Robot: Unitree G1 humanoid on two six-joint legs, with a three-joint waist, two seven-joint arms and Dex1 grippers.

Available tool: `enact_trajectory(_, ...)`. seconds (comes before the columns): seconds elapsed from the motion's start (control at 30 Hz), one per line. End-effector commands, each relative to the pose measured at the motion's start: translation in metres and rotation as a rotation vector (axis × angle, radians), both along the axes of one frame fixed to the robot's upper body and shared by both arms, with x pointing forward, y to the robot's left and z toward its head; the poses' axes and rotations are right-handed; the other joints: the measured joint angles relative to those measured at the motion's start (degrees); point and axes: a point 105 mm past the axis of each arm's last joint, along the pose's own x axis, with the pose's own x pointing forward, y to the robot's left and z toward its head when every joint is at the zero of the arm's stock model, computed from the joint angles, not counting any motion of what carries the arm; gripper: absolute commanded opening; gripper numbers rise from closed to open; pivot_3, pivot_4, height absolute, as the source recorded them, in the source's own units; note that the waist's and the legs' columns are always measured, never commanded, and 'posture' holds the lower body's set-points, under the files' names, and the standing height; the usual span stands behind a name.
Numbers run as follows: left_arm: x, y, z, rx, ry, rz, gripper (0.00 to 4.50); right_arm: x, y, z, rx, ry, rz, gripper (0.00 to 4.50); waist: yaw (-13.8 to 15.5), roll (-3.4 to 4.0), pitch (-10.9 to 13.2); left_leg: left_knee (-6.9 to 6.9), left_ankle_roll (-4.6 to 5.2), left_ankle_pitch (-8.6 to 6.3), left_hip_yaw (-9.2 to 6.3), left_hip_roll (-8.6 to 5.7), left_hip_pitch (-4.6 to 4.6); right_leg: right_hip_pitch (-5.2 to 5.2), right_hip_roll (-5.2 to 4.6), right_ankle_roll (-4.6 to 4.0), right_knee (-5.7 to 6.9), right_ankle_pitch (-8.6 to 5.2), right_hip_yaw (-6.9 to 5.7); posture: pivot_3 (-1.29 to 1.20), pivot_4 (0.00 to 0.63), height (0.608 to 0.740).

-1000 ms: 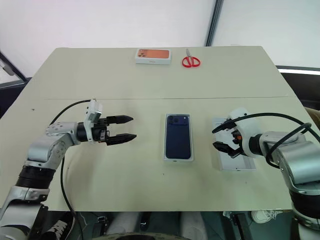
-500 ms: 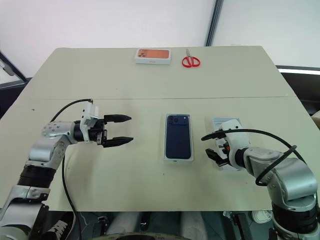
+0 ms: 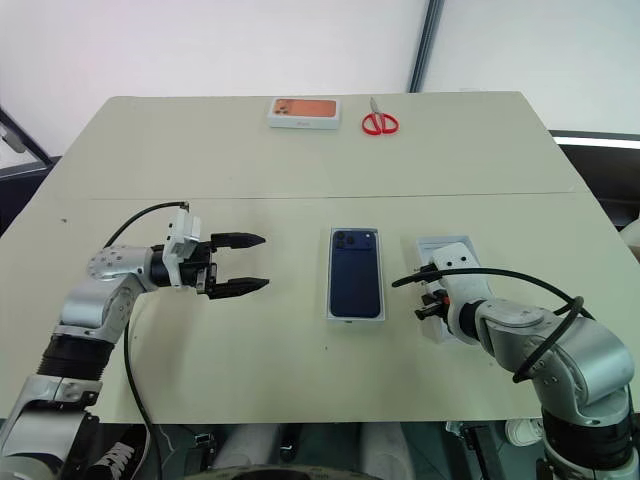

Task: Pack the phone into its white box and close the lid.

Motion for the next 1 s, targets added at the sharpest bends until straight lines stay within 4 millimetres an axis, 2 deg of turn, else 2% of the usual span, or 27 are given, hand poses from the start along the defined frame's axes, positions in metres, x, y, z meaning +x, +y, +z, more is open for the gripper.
enact_trajectory(0.03,-0.002,-0.002,0.01,-0.014,-0.044,-0.007,4.5,0.0,0.003,-0.002,-0.004,-0.005,-0.012,0.03,-0.02,0.0,0.0,0.0,0.0,0.0,0.0,0.0,0.01,0.01,0.0,0.0,0.0,0.0,0.0,0.0,0.15,0.74)
enact_trajectory(0.13,-0.002,-0.003,0.009,-0.018,-0.042,-0.005,4.5,0.006,0.006,0.003,0.021,-0.031,-0.027,0.03,-0.43,0.0,0.0,0.01,0.0,0.0,0.0,0.0,0.02,0.02,0.01,0.0,0.0,0.0,0.0,0.0,0.15,0.74)
enact_trajectory(0.27,-0.002,-0.002,0.01,-0.024,-0.036,0.0,4.5,0.022,0.01,0.019,0.094,-0.107,-0.078,0.03,-1.04,0.02,0.01,-0.05,0.0,0.0,0.01,0.0,0.01,-0.05,0.02,0.0,0.02,0.0,0.02,0.0,0.15,0.74)
enact_trajectory(0.33,0.0,-0.001,0.013,-0.039,-0.031,0.013,4.5,0.033,0.022,0.036,0.176,-0.166,-0.061,0.03,-1.24,0.05,0.02,-0.08,0.0,0.0,0.03,0.02,0.01,-0.07,0.06,0.0,0.03,0.0,0.04,0.0,0.15,0.74)
enact_trajectory(0.4,0.001,0.0,0.016,-0.062,-0.006,0.023,4.5,0.043,0.043,0.058,0.277,-0.234,0.001,0.03,-1.3,0.07,0.04,-0.08,0.0,0.01,0.05,0.03,0.01,-0.11,0.08,0.0,0.09,0.0,0.08,0.0,0.15,0.74)
enact_trajectory(0.5,0.002,0.002,0.02,-0.079,0.009,0.036,4.5,0.047,0.07,0.083,0.398,-0.295,0.106,0.03,-1.18,0.08,0.04,-0.09,0.0,0.01,0.04,0.04,0.01,-0.15,0.13,0.0,0.11,0.0,0.1,0.0,0.15,0.74)
enact_trajectory(0.57,0.004,0.004,0.023,-0.097,0.02,0.05,4.5,0.046,0.083,0.088,0.493,-0.282,0.164,0.03,-0.91,0.07,0.04,-0.08,0.0,0.01,0.01,0.04,0.0,-0.13,0.14,0.01,0.1,0.0,0.09,0.0,0.15,0.74)
enact_trajectory(0.63,0.008,0.006,0.028,-0.122,0.023,0.078,4.5,0.046,0.098,0.096,0.667,-0.263,0.22,0.03,-0.88,0.07,0.04,-0.06,0.0,0.01,0.01,0.02,0.0,-0.1,0.12,0.01,0.11,0.0,0.09,0.0,0.15,0.74)
enact_trajectory(0.87,0.017,0.012,0.035,-0.169,0.015,0.167,4.5,0.043,0.123,0.107,1.06,-0.148,0.345,0.03,-1.26,0.1,0.05,-0.06,0.0,0.01,0.05,0.02,0.01,-0.19,0.13,0.0,0.25,0.0,0.16,0.0,0.15,0.74)
enact_trajectory(1.0,0.017,0.013,0.038,-0.197,0.018,0.195,4.5,0.032,0.138,0.111,1.295,-0.006,0.357,0.03,-1.43,0.11,0.05,-0.08,-0.01,0.01,0.1,0.03,0.01,-0.26,0.09,0.0,0.3,-0.01,0.23,0.0,0.15,0.74)
